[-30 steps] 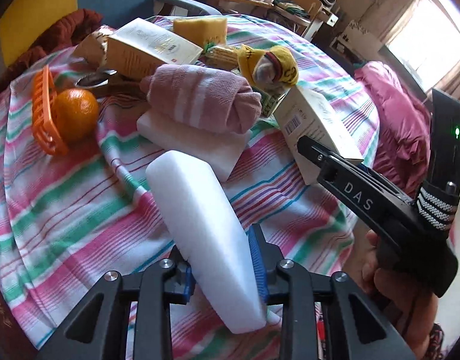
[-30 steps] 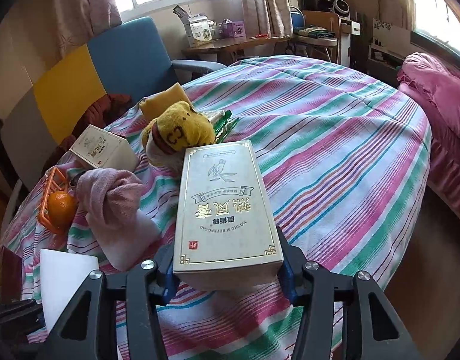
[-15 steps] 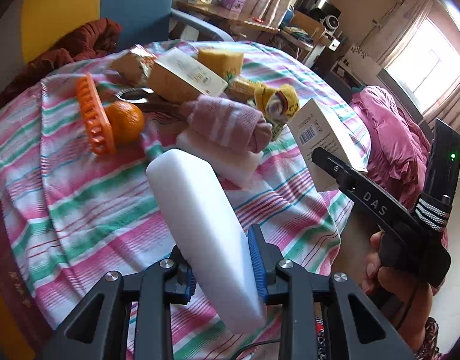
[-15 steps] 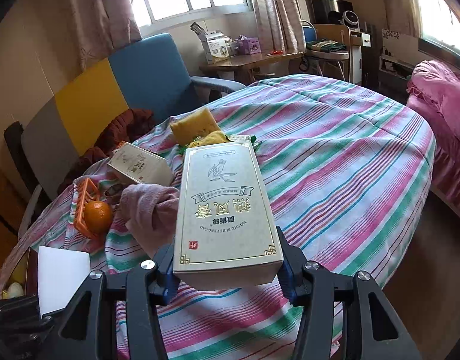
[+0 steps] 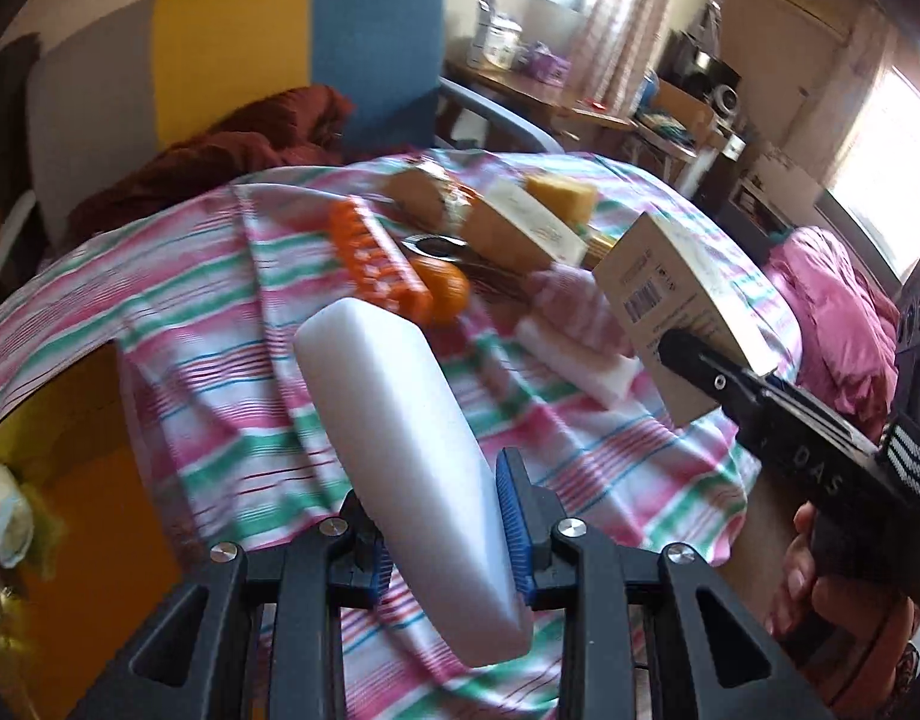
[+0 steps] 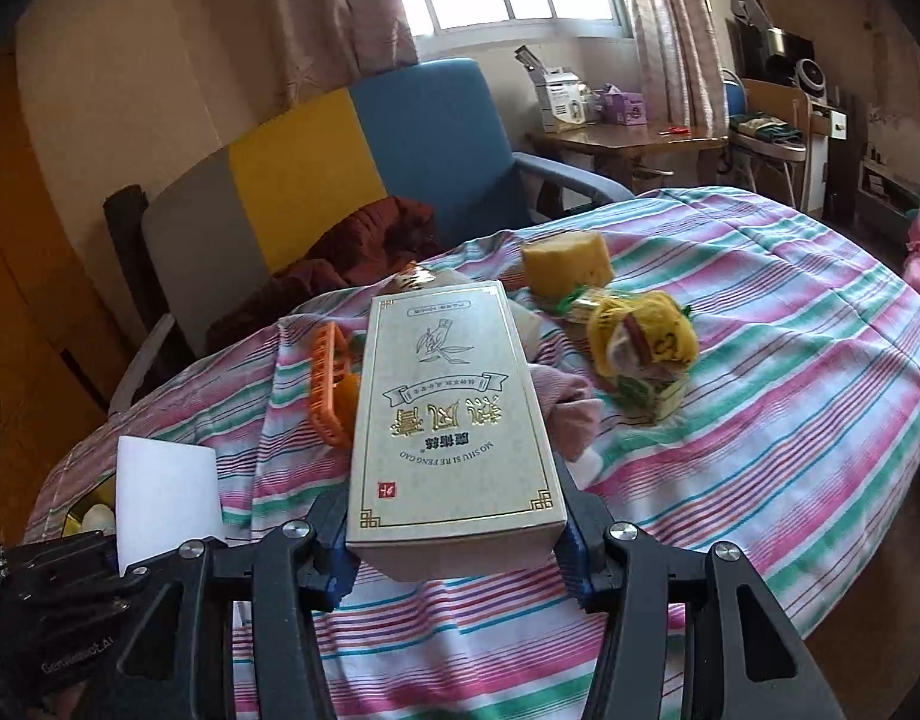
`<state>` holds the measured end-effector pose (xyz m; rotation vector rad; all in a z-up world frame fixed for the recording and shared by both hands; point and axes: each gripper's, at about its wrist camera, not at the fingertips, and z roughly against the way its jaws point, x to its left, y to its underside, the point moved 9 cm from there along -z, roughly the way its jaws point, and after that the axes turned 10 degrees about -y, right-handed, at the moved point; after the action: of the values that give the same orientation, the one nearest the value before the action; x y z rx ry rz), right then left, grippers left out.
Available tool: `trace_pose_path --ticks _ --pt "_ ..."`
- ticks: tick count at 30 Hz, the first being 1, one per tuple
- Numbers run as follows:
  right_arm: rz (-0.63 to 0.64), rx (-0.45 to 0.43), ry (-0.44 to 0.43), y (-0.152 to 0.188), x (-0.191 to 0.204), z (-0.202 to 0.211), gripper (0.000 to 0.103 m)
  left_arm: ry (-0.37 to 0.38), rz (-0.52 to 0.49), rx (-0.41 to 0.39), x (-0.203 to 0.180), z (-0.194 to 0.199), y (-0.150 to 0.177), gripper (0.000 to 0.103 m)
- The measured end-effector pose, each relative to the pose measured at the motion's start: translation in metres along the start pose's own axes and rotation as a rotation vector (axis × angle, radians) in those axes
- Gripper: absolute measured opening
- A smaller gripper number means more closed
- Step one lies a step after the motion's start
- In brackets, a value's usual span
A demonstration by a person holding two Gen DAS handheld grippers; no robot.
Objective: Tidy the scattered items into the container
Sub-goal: 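Carry sponge and cream box into the gold tray and open both tools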
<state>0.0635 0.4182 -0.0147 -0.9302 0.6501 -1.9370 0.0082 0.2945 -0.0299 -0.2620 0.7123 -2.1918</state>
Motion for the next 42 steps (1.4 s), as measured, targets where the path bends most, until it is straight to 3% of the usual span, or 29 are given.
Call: trace_pose_path --ticks 8,19,32,36,38,39,42 --pt "0.130 0.042 -0.130 0.002 0.086 -0.020 0.053 -0.106 0.086 -0.047 0.065 0.022 0.009 0.030" --pt "0.271 0.162 -0.301 0.029 0.192 -0.060 0.053 -0.255 0.270 0.003 0.177 0.036 0.059 0.030" --pt "0.355 0.368 -0.353 0.082 0.268 -0.126 0.053 -0.363 0.444 0.073 0.270 0.041 0.123 0.030" --pt "0.377 0.390 -0.347 0.090 0.289 -0.150 0.054 -0.397 0.489 0.101 0.301 0.035 0.137 0.030" --pt "0.378 0.390 -0.351 0.094 0.301 -0.166 0.055 -0.391 0.488 0.122 0.310 0.027 0.139 0.037" --pt "0.364 0.398 -0.369 0.098 0.307 -0.173 0.055 -0.392 0.500 0.142 0.314 0.025 0.142 0.048" --pt "0.331 0.467 -0.420 0.112 0.319 -0.184 0.062 -0.390 0.542 0.139 0.321 0.029 0.145 0.054"
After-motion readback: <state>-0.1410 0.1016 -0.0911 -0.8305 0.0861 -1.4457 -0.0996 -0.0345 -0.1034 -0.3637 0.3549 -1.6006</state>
